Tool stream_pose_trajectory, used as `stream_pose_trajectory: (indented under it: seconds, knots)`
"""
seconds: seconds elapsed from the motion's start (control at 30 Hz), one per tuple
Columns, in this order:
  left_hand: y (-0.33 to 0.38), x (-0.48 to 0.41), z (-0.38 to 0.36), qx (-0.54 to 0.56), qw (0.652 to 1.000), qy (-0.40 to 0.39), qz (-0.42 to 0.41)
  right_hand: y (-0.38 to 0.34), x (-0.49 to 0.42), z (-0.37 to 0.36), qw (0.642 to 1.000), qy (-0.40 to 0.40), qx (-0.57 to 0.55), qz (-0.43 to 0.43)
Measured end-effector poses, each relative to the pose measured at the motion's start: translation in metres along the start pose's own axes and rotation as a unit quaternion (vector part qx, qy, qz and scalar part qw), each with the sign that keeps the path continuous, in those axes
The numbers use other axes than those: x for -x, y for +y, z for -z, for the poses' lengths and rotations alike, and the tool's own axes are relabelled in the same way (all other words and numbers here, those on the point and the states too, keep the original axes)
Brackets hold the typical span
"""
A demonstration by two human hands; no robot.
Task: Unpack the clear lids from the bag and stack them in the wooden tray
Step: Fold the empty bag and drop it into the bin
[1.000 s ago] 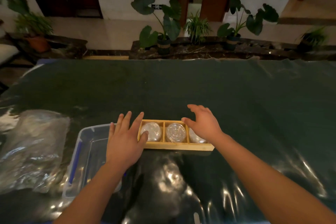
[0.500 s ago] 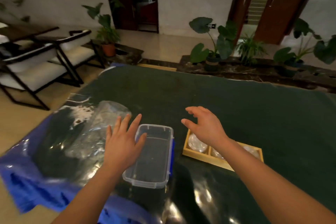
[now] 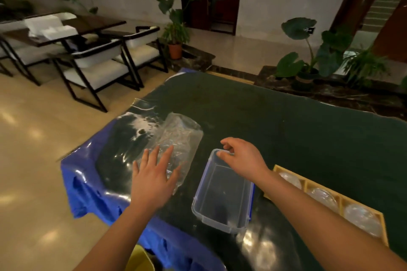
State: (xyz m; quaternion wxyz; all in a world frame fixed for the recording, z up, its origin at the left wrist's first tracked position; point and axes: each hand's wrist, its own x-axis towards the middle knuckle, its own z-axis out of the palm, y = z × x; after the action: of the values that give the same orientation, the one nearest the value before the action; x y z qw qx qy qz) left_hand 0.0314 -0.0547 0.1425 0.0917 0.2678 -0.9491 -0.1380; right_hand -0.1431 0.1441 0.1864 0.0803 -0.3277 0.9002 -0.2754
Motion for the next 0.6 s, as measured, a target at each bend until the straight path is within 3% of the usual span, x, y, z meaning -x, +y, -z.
stream_pose_trajectory:
  seconds: [0.17, 0.33, 0.47, 0.53, 0.6]
  knots:
    - [-0.04, -0.01, -0.022, 0.022, 0.997, -0.042, 0.059, -0.014, -0.033, -0.05, 0.998, -0.055, -0.024, -0.035]
    - [-0.064, -0.024, -0.057, 0.141, 0.973, -0.072, 0.166, -0.018, -0.074, -0.101, 0.991, -0.089, -0.051, -0.084]
    - [-0.069, -0.04, -0.089, 0.307, 0.885, -0.078, 0.341, -0.015, -0.113, -0.132, 0.965, -0.09, -0.147, -0.196]
    - [-0.066, -0.047, -0.099, 0.372, 0.839, -0.068, 0.39, -0.015, -0.131, -0.145, 0.944, -0.098, -0.193, -0.251]
    - [-0.066, -0.053, -0.107, 0.391, 0.819, -0.052, 0.416, -0.015, -0.147, -0.157, 0.926, -0.103, -0.222, -0.287]
